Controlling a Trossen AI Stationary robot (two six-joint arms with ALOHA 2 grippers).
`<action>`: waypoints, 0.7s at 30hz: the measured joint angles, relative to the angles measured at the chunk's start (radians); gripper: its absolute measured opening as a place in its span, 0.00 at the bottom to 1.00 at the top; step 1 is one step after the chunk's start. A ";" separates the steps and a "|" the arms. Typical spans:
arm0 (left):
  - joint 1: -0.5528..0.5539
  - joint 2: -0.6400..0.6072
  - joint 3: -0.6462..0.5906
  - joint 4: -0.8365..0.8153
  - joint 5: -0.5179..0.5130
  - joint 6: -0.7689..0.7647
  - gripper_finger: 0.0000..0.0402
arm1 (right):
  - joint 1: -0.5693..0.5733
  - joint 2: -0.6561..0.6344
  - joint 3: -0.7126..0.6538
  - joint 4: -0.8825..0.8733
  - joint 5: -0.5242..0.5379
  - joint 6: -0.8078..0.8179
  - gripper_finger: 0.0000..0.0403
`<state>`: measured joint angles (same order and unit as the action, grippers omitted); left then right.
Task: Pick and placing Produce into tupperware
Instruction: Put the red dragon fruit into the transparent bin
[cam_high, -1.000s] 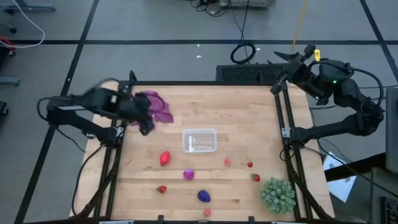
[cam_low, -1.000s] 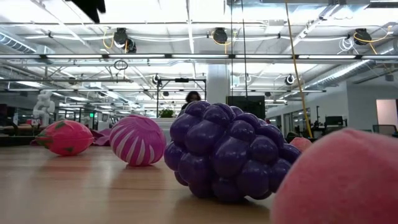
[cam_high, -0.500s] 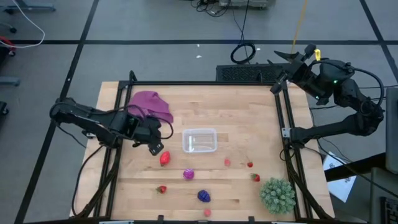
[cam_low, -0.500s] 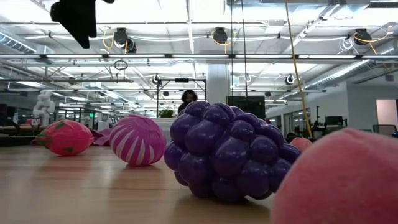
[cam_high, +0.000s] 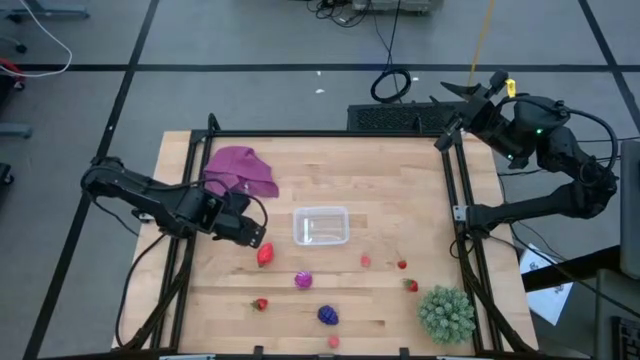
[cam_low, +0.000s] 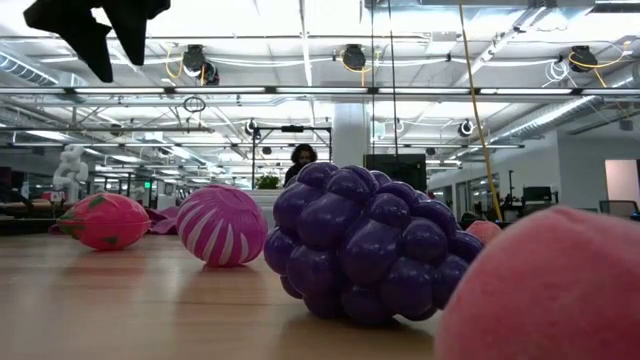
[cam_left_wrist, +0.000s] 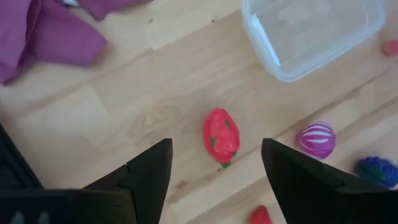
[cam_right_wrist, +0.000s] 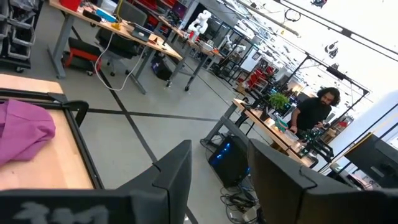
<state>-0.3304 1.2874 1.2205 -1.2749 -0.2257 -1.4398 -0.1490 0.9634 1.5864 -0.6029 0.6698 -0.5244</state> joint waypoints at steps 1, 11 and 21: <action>-0.001 0.006 0.000 0.002 0.007 -0.020 0.63 | 0.000 0.000 0.000 0.000 0.000 0.009 0.37; -0.013 0.148 -0.001 0.006 0.052 0.049 0.63 | 0.000 0.000 0.000 0.000 -0.001 0.018 0.37; -0.012 0.199 -0.001 0.019 0.052 0.023 0.63 | 0.000 0.000 0.000 0.000 0.000 0.015 0.37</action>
<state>-0.3420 1.4868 1.2198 -1.2557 -0.1740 -1.4173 -0.1490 0.9634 1.5862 -0.6033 0.6693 -0.5091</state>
